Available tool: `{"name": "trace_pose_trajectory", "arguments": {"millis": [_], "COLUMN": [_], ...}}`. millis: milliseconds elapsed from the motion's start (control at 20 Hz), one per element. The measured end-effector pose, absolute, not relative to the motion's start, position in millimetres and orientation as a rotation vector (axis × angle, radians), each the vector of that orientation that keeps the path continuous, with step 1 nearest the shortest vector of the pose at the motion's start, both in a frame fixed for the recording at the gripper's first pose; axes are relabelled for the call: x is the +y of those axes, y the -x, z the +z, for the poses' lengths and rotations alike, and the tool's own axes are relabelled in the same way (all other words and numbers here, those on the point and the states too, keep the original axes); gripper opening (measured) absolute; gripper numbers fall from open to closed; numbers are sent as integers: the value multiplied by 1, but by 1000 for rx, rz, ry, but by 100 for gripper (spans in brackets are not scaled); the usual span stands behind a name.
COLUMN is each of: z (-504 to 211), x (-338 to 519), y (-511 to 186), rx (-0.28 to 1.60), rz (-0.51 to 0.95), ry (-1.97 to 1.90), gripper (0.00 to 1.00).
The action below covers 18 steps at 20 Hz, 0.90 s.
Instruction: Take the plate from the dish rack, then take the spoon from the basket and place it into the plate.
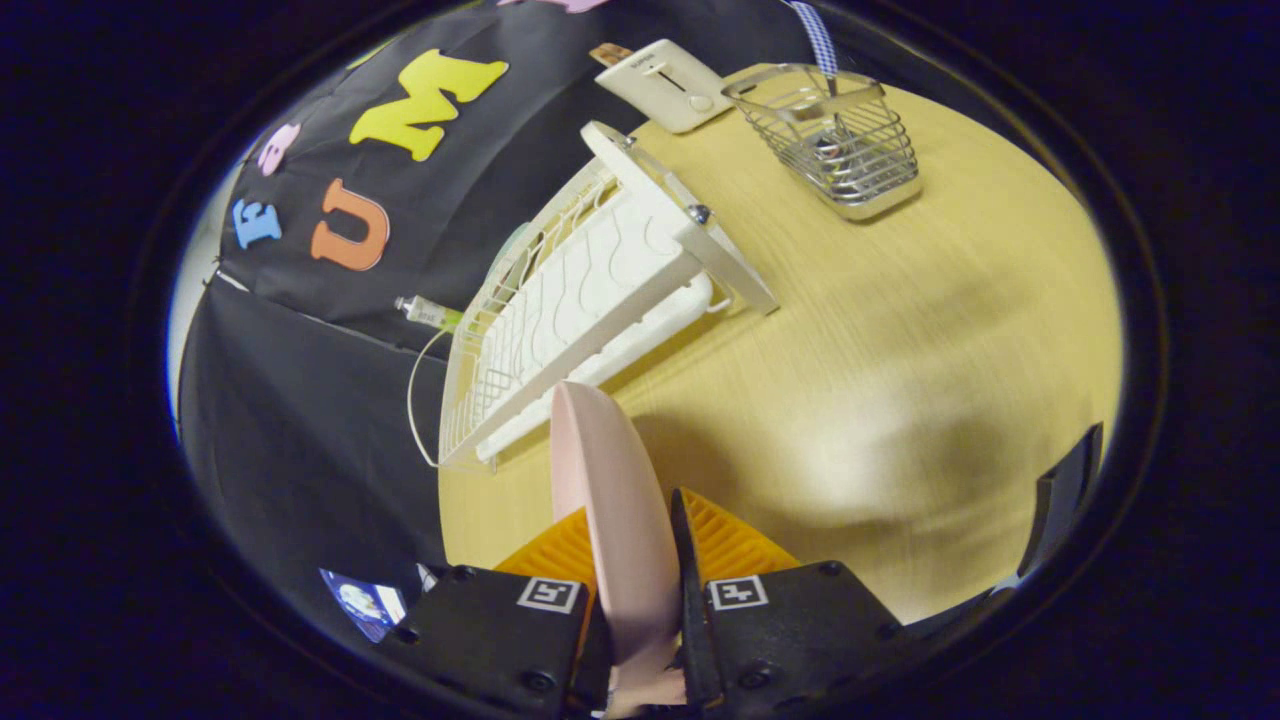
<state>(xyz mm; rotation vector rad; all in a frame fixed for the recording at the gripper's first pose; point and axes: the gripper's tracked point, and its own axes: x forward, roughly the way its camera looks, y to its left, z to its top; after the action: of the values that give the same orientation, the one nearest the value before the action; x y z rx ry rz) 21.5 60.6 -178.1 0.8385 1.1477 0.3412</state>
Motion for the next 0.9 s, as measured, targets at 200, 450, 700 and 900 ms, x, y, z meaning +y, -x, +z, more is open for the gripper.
{"name": "trace_pose_trajectory", "arguments": {"millis": [200, 450, 700, 900], "z": [-181, -178, -151, -121], "x": [47, 30, 3, -40], "y": [-31, -31, -27, -25], "rx": [1115, 1053, 869, 673], "rz": [341, 328, 310, 238], "ry": [-846, -810, -677, -574], "gripper": [40, 52, 57, 72]}}
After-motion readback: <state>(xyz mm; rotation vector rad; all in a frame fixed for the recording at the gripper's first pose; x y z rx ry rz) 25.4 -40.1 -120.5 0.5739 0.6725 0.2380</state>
